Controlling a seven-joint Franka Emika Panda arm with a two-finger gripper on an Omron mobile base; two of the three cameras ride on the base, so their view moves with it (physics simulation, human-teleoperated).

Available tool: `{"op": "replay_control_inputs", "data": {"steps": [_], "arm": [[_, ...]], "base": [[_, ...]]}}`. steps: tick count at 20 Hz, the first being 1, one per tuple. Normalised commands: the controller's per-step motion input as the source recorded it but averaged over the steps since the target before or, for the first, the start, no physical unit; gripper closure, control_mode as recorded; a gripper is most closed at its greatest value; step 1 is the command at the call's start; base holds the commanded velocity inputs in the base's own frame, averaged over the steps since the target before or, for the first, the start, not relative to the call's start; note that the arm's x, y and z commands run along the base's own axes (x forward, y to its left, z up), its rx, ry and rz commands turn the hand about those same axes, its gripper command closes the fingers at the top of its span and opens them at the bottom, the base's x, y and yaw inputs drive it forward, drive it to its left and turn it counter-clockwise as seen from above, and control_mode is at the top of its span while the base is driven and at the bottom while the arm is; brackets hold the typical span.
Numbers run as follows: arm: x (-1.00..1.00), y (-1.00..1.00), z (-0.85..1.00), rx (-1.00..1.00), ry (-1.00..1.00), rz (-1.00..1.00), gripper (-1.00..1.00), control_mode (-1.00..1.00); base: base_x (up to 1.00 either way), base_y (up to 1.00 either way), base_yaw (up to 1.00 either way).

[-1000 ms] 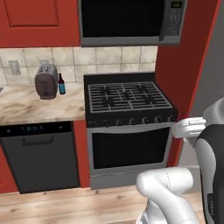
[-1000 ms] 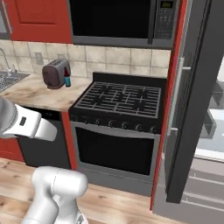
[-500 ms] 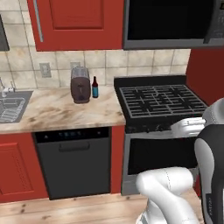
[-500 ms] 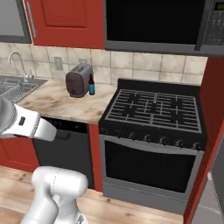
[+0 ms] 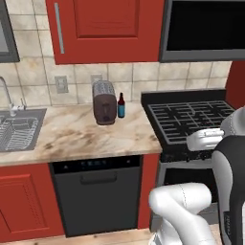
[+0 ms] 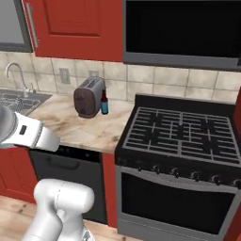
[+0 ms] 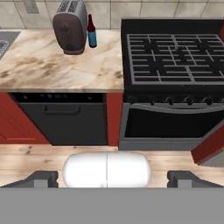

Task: Place the liquor and beer on the top shelf of the fridge to keep them out of children's reach, and place the corn on lower shelves for easy access.

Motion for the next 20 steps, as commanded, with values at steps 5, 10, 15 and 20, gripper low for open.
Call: {"op": "replay_control_inputs", "data": {"steps": [5, 10, 15, 20], "arm": [[0.0, 0.0, 0.0, 0.0, 0.0, 0.0, -1.0, 1.0], [0.0, 0.0, 0.0, 0.0, 0.0, 0.0, -1.0, 1.0], [0.0, 0.0, 0.0, 0.0, 0.0, 0.0, -1.0, 1.0], [0.0, 0.0, 0.0, 0.0, 0.0, 0.0, -1.0, 1.0]], "base": [[0.6, 0.24, -0.01], [0.54, 0.26, -0.02], [0.52, 0.31, -0.02], [0.5, 0.34, -0.02]]}}
